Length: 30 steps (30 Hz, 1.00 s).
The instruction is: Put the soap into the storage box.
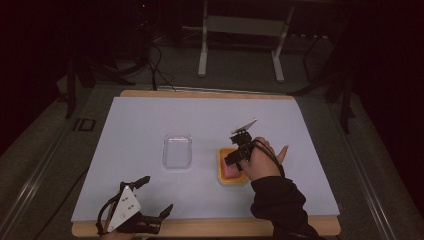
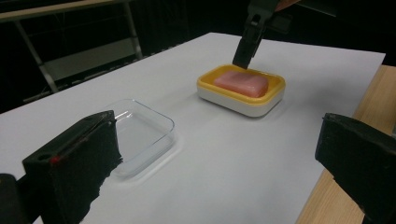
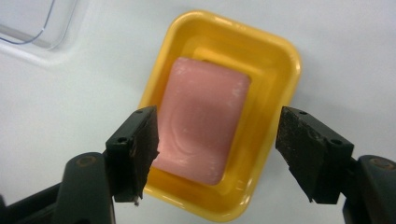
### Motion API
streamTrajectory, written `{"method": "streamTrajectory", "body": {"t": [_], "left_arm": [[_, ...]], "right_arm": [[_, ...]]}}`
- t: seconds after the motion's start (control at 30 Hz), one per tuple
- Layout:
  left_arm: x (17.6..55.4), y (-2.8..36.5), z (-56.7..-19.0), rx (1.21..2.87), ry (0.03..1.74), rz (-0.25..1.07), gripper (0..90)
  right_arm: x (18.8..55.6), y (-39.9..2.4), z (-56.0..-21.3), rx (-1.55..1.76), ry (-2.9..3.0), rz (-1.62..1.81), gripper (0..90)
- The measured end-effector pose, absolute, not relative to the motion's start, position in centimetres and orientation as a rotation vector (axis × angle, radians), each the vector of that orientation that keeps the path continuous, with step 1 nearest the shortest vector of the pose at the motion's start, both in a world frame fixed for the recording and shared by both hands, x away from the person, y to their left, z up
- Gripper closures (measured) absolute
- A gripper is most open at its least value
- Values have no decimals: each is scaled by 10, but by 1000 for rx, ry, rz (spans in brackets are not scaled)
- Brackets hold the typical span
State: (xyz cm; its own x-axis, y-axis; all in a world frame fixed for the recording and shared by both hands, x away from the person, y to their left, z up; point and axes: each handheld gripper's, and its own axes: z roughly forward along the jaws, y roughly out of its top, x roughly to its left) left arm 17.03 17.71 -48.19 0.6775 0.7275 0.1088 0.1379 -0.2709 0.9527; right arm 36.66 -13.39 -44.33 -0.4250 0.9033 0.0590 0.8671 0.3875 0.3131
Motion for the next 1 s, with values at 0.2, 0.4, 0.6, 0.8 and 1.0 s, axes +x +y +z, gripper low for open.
{"method": "streamTrajectory", "body": {"t": [0.2,0.4,0.6,0.8,1.0], "left_arm": [[171,177,-482,1785,692,663,4],[171,177,-482,1787,694,662,4],[171,177,-483,1787,694,660,4],[170,177,-482,1785,694,661,4],[170,176,-483,1789,694,664,4]], "right_arm": [[362,-148,-441,1502,2565,623,276],[359,-162,-441,1377,2571,729,277],[354,-175,-437,1304,2568,772,277],[347,-193,-432,1240,2553,811,269],[340,-214,-432,1219,2518,809,246]]}}
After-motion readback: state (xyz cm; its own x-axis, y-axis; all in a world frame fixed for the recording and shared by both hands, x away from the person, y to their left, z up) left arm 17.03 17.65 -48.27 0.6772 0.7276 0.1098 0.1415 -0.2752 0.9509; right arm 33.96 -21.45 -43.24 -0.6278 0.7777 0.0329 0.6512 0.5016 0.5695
